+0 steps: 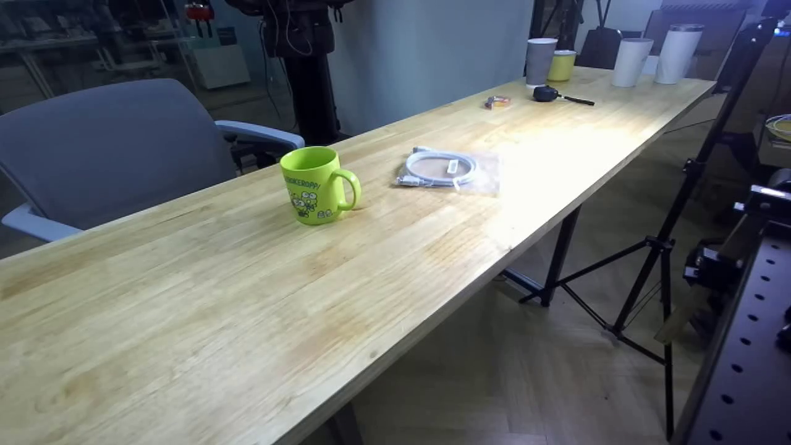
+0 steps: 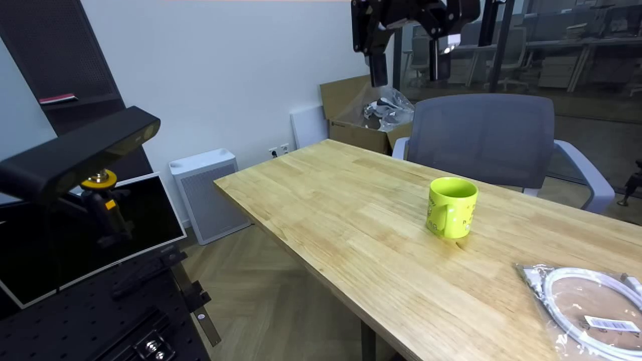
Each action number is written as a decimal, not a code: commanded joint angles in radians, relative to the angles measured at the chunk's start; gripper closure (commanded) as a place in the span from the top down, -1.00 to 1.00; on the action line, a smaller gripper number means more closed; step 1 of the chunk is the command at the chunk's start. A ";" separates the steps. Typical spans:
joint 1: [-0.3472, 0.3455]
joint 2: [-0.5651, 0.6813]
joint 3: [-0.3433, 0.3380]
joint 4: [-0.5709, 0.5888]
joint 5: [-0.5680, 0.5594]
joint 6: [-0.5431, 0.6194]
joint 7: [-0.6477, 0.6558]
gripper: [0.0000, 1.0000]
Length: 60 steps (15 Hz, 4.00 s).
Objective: Put the mug on the plastic
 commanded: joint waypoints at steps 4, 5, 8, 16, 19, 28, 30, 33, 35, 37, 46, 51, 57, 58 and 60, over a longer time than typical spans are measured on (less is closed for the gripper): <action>0.029 0.032 -0.043 0.027 0.013 0.124 -0.081 1.00; 0.032 0.043 -0.049 0.034 0.022 0.142 -0.103 1.00; 0.045 0.089 -0.072 0.066 0.078 0.171 -0.196 1.00; 0.058 0.260 -0.096 0.233 0.171 0.147 -0.362 1.00; 0.057 0.335 -0.098 0.319 0.151 0.129 -0.349 1.00; 0.109 0.562 -0.101 0.563 0.072 0.054 -0.269 1.00; 0.099 0.531 -0.095 0.504 0.095 0.095 -0.312 1.00; 0.104 0.558 -0.096 0.534 0.089 0.083 -0.307 1.00; 0.104 0.558 -0.098 0.536 0.088 0.082 -0.307 1.00; 0.104 0.558 -0.099 0.537 0.088 0.082 -0.306 1.00; 0.103 0.598 -0.099 0.554 0.082 0.114 -0.334 1.00; 0.102 0.646 -0.107 0.560 0.078 0.118 -0.331 1.00; 0.107 0.702 -0.110 0.570 0.072 0.137 -0.335 1.00; 0.110 0.715 -0.109 0.582 0.069 0.145 -0.336 1.00; 0.115 0.737 -0.107 0.605 0.069 0.150 -0.338 1.00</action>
